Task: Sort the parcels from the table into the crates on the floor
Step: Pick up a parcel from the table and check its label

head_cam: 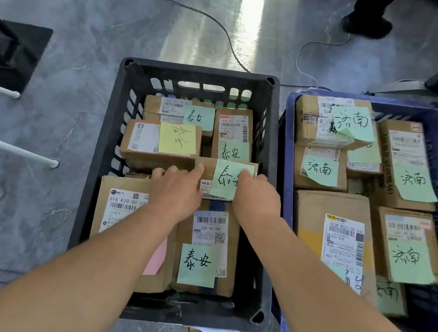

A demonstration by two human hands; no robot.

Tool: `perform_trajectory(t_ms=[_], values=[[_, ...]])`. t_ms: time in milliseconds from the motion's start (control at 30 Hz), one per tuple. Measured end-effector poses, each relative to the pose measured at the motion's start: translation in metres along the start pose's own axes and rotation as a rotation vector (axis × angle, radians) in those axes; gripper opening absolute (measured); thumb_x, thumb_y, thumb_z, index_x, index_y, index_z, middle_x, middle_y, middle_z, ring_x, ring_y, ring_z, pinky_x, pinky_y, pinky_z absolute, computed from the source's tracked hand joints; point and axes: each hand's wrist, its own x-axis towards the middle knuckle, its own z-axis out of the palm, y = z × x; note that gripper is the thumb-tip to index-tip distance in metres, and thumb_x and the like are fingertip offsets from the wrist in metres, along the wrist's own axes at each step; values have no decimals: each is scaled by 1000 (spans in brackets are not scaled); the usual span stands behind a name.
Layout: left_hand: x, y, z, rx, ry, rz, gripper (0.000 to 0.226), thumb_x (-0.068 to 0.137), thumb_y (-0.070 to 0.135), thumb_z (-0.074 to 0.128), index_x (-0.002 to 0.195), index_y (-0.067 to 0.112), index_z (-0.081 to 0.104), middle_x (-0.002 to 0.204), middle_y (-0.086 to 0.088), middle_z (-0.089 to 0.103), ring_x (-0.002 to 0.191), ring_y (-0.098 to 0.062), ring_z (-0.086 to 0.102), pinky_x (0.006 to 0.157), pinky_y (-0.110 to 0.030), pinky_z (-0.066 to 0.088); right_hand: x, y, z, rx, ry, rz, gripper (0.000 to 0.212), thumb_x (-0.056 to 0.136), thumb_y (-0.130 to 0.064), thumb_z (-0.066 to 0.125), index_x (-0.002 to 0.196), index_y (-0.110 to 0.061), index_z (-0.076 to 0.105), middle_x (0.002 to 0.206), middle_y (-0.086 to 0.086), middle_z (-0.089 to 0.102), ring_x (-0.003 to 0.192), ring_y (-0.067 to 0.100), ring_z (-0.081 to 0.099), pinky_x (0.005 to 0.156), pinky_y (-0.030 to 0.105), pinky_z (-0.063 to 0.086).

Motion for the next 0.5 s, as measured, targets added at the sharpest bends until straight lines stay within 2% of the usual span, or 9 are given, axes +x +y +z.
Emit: perform_trajectory(t_ms=[67,200,333,400,500], values=[[3,2,1,34,-45,9,61,97,35,46,151,28,20,123,2,61,118,-24,45,95,-41,28,4,-3,0,-21,-48,2,41,92,-5,49,131,0,39,119,18,51,101,32,56,68,33,38],[8,4,5,45,-54,1,62,95,28,47,151,27,20,123,1,59,117,-24,44,95,-41,28,10,-6,1,-40,-37,7,37,92,-5,49,128,0,41,119,18,52,104,31,55,68,33,39],[2,4,5,-47,-44,-56,59,95,32,43,151,29,23,120,-1,61,117,-26,46,98,-41,27,7,-6,9,-41,-23,8,72,92,-16,55,149,-13,12,122,22,44,105,33,51,70,34,37],[-2,3,4,-92,-44,-81,59,94,34,41,151,29,24,117,-2,63,116,-26,48,99,-41,26,7,-6,9,-38,-23,5,76,91,-17,56,150,-16,9,124,23,41,106,34,48,70,34,36],[-2,5,2,-117,-54,-92,57,95,37,40,150,29,27,118,-1,64,116,-25,49,98,-40,26,12,-8,7,-20,-39,19,73,90,-17,57,149,-15,13,125,23,41,107,35,49,71,35,36]])
